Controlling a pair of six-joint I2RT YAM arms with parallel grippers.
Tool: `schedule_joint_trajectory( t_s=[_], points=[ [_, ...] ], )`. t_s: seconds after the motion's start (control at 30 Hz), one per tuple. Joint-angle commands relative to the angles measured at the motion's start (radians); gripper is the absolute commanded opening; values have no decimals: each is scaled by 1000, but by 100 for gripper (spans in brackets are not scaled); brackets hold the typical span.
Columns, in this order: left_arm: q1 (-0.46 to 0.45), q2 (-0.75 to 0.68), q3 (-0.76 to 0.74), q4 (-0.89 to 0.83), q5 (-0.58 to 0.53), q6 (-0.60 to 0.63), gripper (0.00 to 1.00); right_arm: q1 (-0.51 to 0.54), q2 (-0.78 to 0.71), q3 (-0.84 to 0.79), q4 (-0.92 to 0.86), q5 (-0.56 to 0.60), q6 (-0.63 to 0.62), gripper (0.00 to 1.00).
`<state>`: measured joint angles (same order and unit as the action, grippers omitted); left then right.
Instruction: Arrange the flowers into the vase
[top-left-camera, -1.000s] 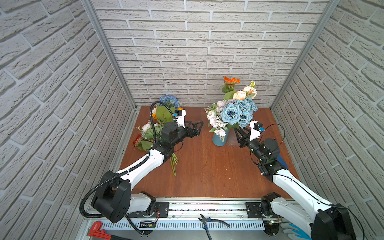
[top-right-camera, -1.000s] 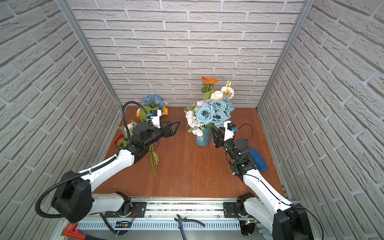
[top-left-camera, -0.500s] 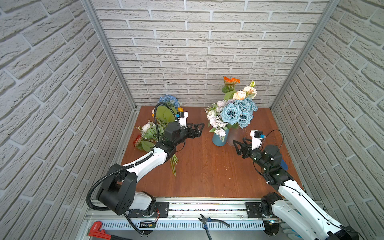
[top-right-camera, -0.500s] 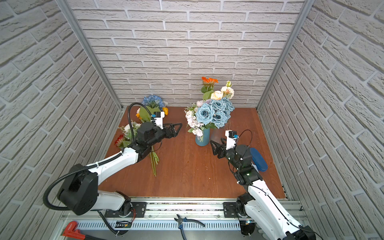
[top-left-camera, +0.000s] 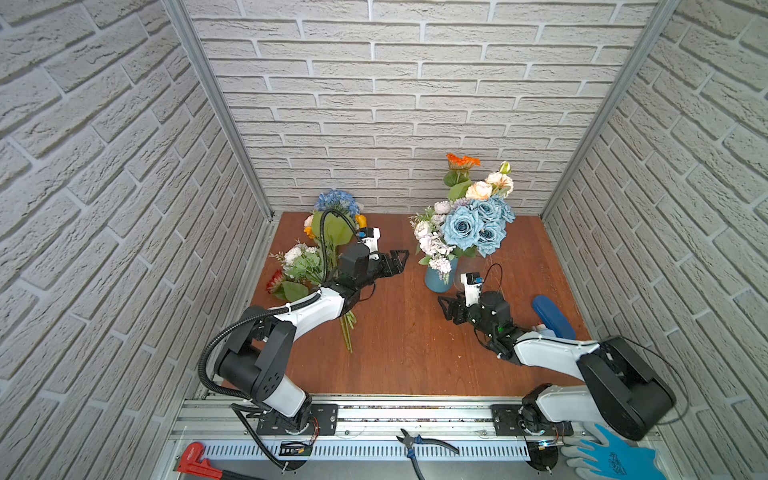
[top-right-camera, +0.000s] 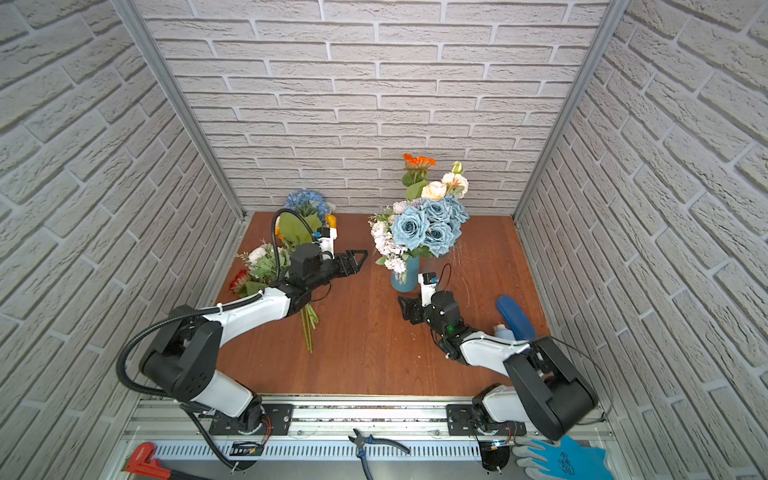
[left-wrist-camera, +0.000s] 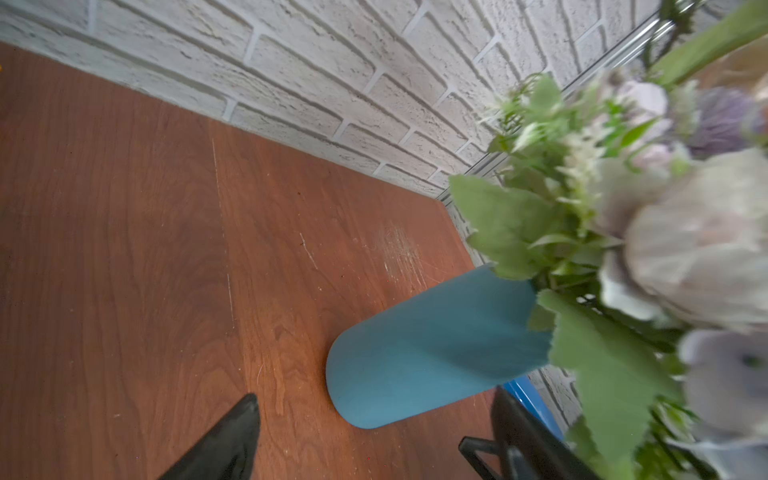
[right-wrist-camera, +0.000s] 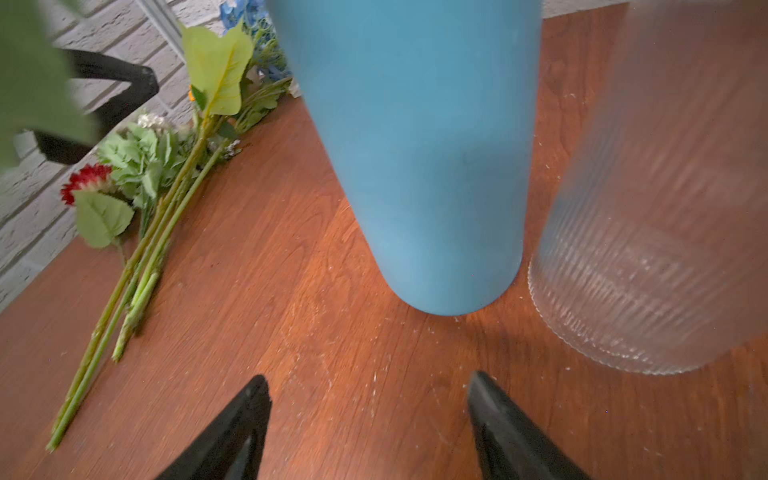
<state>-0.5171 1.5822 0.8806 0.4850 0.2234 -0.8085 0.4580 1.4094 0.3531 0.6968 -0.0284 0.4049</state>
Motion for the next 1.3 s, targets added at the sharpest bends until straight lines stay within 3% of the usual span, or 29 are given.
schedule_joint_trajectory(
  t_s=[0.0,0.53,0.83,1.27],
  points=[
    [6,61,51,12,-19,-65,76,37,97,2,261,95,96,71],
    [4,274,140,125,57,-201,76,111,423,42,591,389,220,70],
    [-3,365,218,124,69,-232,76,111,492,80,623,414,235,69],
    [-9,419,271,128,87,-242,76,103,506,195,500,387,217,69]
  ],
)
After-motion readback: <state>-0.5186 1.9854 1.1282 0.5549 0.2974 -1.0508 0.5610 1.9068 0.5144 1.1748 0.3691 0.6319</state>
